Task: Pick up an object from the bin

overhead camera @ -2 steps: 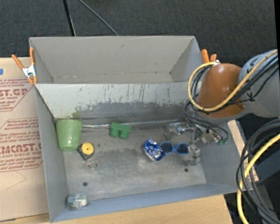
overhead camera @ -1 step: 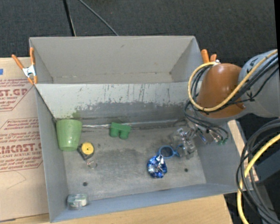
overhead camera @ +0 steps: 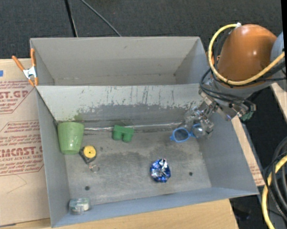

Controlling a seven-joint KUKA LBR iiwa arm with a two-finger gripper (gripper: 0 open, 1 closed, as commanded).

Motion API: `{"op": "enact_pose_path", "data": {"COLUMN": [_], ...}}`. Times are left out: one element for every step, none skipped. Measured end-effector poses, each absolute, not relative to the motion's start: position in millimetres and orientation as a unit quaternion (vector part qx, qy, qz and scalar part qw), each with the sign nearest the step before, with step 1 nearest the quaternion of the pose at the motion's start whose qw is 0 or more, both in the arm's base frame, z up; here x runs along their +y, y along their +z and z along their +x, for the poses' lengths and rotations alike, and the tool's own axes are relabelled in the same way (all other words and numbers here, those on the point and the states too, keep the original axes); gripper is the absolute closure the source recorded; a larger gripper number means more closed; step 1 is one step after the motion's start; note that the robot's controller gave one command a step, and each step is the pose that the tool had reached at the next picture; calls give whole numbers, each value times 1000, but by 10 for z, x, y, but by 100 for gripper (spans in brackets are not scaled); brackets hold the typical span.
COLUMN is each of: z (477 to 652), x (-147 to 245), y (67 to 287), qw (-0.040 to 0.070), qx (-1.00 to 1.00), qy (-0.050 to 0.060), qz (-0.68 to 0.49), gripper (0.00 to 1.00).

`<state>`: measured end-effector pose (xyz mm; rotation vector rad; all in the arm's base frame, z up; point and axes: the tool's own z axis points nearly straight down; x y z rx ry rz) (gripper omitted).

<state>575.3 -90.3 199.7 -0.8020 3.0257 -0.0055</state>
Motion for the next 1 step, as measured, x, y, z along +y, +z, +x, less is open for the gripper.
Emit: {"op": "enact_pose_path", "data": {"z": [5647], "x": [-851], "y": [2092], "qw": [2], "qx": [969], "qy": [0], "qz": [-248], "gripper": [100]}}
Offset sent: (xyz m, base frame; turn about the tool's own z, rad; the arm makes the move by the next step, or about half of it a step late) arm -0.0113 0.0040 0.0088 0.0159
